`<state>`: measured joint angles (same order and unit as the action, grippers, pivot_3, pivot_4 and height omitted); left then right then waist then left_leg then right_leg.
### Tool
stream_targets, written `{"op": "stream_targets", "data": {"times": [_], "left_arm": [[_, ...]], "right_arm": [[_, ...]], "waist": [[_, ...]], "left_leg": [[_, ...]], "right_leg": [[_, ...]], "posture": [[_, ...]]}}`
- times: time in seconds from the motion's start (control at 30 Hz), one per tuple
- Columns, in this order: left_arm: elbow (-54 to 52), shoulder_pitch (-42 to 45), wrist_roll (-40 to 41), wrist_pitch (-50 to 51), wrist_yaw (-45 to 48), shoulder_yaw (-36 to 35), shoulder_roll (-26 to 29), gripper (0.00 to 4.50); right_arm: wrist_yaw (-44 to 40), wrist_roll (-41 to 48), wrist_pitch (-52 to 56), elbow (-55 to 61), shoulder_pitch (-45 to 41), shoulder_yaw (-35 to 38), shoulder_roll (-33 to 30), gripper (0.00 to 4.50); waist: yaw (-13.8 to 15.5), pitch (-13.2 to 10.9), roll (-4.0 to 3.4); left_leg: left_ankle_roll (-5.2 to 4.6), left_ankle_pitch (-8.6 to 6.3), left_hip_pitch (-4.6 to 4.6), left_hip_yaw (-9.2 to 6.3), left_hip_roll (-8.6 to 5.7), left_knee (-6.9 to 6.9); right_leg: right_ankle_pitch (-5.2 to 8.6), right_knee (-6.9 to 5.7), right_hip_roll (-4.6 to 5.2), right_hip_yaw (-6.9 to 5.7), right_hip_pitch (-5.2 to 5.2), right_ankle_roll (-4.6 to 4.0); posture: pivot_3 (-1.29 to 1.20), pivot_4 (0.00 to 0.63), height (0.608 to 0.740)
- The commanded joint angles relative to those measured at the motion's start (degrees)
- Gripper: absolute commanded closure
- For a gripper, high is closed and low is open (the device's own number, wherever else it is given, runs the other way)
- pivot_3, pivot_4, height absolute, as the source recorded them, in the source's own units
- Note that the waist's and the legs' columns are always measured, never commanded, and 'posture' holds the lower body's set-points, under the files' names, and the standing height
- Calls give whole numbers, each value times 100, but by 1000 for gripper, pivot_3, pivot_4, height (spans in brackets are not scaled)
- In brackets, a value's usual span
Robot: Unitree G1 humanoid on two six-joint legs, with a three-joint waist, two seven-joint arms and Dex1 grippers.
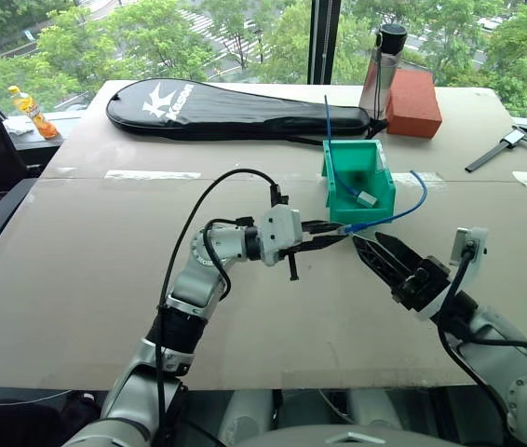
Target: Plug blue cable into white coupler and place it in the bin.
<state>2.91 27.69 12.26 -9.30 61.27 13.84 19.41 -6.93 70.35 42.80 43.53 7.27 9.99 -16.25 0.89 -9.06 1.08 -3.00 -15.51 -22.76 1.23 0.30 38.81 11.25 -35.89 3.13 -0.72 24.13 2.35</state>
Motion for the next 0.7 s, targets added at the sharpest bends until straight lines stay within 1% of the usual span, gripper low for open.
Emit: {"op": "stream_targets", "data": {"times": [0.03,0.17,0.2,0.23,0.37,0.43,0.47,0.53,0.57,0.63,0.67,0.7], "left_arm": [[-37,85,-85,-373,-82,-15,-44,4419],[-31,98,-133,-486,-99,-1,-49,4419],[-44,74,-133,-502,-105,-1,-47,4500],[-58,44,-134,-525,-103,2,-42,4500],[-103,-15,-134,-539,-120,17,-43,4500],[-115,-32,-121,-549,-108,7,-26,4500],[-155,-59,-117,-542,-109,7,-16,4500],[-305,-141,-119,-504,-132,28,-1,4500],[-401,-185,-122,-470,-151,44,5,4500],[-829,-319,-136,-260,-252,114,30,4500],[-1017,-371,-145,-160,-302,146,40,4500],[-1270,-449,-169,-12,-380,194,47,4500]], "right_arm": [[477,492,-44,-212,-360,-132,57,0],[678,760,-114,-398,-565,-175,38,0],[713,771,-133,-447,-615,-185,35,401],[721,795,-136,-478,-646,-206,13,516],[738,819,-151,-554,-702,-290,-25,516],[732,793,-170,-575,-715,-326,-36,1003],[730,785,-178,-584,-719,-337,-41,1343],[719,777,-198,-596,-722,-343,-44,2411],[713,779,-206,-600,-724,-340,-46,2796],[694,792,-211,-609,-729,-333,-60,3773],[685,801,-213,-612,-729,-331,-68,4195],[674,814,-211,-616,-737,-331,-84,4463]], "waist": [[-15,0,0],[-19,0,0],[-19,0,0],[-19,0,0],[-14,0,0],[-17,0,0],[-18,0,0],[-18,0,0],[-19,0,0],[-19,0,0],[-19,0,0],[-20,0,0]], "left_leg": [[-1,-1,-1,1,-1,0],[-2,-1,4,5,0,1],[-2,0,4,4,0,1],[-2,-1,4,4,0,1],[-3,-1,2,6,0,1],[-3,-1,2,5,0,1],[-3,-1,2,5,0,1],[-3,-1,2,5,0,1],[-3,-1,2,5,0,1],[-3,-1,2,5,1,1],[-3,-1,2,5,1,1],[-3,-1,2,5,1,1]], "right_leg": [[-7,1,0,0,0,12],[-8,-2,-6,4,0,15],[-8,-3,-7,3,0,15],[-8,-3,-7,3,0,15],[-9,-2,-6,4,0,16],[-9,-2,-7,4,0,16],[-9,-2,-7,4,1,17],[-9,-2,-7,4,0,17],[-10,-2,-7,4,0,17],[-10,-2,-6,5,0,17],[-9,-2,-6,5,1,17],[-9,-2,-6,6,1,17]], "posture": [[0,150,740],[0,150,740],[0,150,740],[0,150,740],[0,150,740],[0,150,740],[0,150,740],[0,150,740],[0,150,740],[0,150,740],[0,150,740],[0,150,740]]}}
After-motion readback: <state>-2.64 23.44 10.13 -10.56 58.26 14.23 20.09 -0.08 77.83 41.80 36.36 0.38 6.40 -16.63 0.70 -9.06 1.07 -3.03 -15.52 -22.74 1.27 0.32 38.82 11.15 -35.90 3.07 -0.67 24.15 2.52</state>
